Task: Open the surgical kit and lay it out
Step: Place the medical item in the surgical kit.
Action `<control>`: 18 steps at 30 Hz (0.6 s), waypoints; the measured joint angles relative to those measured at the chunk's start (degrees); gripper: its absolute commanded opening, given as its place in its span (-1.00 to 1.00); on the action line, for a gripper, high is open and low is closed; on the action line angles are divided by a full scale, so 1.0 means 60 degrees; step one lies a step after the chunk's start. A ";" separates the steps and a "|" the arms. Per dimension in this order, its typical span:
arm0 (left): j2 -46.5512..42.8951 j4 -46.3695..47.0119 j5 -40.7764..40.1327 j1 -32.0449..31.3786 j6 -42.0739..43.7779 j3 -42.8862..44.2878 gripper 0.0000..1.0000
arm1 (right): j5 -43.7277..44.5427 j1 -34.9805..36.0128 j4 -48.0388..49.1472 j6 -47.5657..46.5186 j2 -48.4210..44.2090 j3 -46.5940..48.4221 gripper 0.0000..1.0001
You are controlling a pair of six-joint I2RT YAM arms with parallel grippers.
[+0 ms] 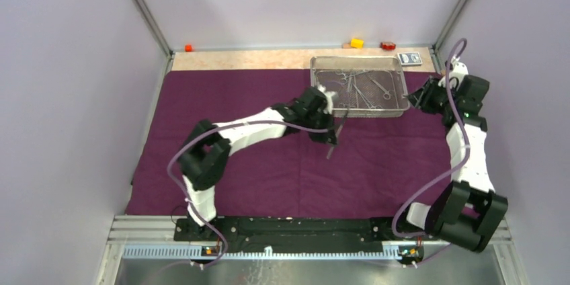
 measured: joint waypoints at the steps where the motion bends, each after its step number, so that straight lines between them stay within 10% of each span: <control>1: 0.0372 -0.0018 -0.0029 -0.0266 -0.0251 0.0266 -1.00 | 0.0036 -0.0135 -0.0087 -0.0120 -0.0229 -0.0138 -0.30; 18: 0.4353 -0.1432 -0.0882 -0.2269 -0.1993 0.5198 -0.99 | -0.0025 -0.0168 -0.0284 -0.0973 -0.2415 -0.1271 -0.27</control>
